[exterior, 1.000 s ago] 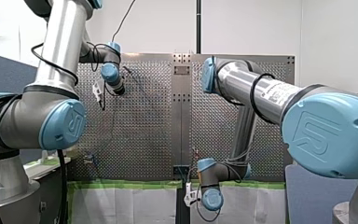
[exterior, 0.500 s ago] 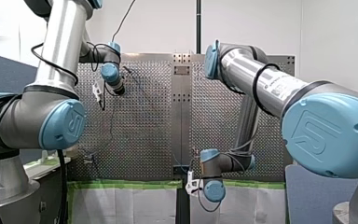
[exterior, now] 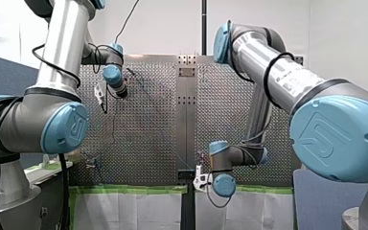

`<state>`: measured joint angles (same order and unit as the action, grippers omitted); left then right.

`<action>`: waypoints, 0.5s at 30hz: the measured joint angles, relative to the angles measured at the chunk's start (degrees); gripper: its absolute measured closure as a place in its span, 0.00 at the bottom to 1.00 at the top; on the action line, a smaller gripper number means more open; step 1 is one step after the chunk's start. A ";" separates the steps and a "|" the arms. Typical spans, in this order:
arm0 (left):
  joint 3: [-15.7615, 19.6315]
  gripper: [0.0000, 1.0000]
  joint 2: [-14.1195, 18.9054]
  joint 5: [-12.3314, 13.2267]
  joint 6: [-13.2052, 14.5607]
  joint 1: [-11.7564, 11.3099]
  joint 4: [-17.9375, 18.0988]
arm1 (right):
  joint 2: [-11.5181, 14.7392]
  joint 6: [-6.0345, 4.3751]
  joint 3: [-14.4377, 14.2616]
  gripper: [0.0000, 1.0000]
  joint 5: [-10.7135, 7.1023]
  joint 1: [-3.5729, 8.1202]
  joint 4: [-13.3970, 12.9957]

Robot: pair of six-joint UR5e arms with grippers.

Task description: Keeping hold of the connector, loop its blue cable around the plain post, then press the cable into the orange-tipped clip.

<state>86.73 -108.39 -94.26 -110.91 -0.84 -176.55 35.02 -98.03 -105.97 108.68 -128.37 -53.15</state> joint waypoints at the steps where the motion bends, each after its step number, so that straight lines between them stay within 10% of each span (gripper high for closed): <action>1: 0.00 0.00 0.00 0.00 0.00 0.00 -0.01 | 0.54 0.00 -0.54 1.00 0.05 0.07 0.15; 15: 0.00 0.00 0.00 -0.09 -0.09 -0.18 -0.49 | 7.54 0.78 -7.25 1.00 0.27 2.42 0.27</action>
<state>86.73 -108.40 -94.35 -111.00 -1.02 -177.04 42.56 -97.24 -113.23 108.95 -125.96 -52.88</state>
